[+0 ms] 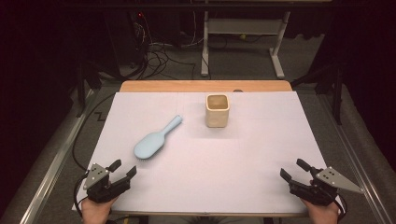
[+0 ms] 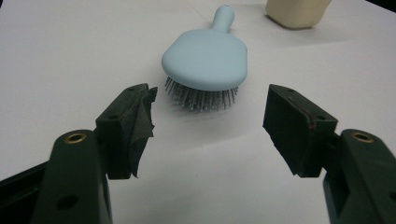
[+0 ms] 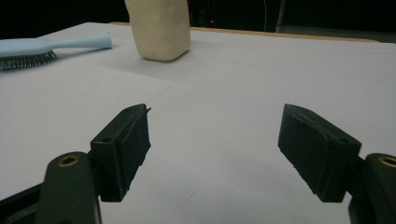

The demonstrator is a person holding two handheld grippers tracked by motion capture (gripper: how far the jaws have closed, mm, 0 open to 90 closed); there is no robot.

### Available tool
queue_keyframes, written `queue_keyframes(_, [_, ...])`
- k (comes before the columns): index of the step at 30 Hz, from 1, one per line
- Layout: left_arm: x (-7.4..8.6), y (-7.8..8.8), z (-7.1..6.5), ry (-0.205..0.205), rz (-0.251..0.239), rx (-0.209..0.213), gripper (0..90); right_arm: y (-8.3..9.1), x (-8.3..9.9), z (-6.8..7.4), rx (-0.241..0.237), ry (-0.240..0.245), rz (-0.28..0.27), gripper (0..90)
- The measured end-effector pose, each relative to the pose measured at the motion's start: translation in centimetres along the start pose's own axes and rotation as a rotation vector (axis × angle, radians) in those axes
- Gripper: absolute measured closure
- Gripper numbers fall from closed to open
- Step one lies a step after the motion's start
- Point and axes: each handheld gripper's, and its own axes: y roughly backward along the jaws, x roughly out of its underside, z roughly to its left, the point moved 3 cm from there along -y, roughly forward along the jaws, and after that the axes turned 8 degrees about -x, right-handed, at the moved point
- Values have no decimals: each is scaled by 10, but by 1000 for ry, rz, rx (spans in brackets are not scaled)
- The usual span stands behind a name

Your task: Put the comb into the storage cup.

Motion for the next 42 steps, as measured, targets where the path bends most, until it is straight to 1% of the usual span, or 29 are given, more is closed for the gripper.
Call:
queue_keyframes(3, [0, 0, -1, -7, 2, -3, 325, 0, 0, 0, -1, 0, -5, 255])
queue_keyframes(8, [-1, 2, 1, 18, 7, 1, 317, -1, 0, 1, -7, 8, -2, 255])
queue_keyframes(14, [-1, 3, 0, 8, 4, -2, 316, -1, 0, 1, -4, 7, 1, 254])
queue_keyframes(17, [-1, 2, -1, 0, 5, 6, 308, 0, 0, 1, -5, 10, 1, 254])
queue_keyframes(18, [-2, 2, -1, -1, 3, 3, 293, 0, 0, 1, -6, 7, 2, 254])
queue_keyframes(20, [-2, 2, -2, -2, -2, -3, 293, 0, 0, 1, -6, 8, 1, 254])
queue_keyframes(24, [-2, 3, -1, 15, -7, -2, 291, 0, 0, 2, -6, 10, 4, 254])
queue_keyframes(26, [-2, 3, -1, 26, 1, 2, 288, 0, 0, 2, -6, 10, 1, 254])
queue_keyframes(28, [-1, 2, -1, 28, 14, 10, 294, 0, 0, 2, -7, 11, 0, 254])
queue_keyframes(30, [-2, 2, -2, 21, 23, 9, 293, 0, 0, 2, -6, 9, 2, 254])
queue_keyframes(35, [-3, 1, -4, 4, 27, 2, 292, 0, 0, 2, -4, 8, 2, 254])
queue_keyframes(38, [-4, 1, -5, 5, 24, 0, 293, 0, 0, 2, -6, 10, 0, 254])
queue_keyframes(42, [-6, 3, -6, 20, 12, -5, 302, 0, 0, 2, -9, 10, 1, 254])
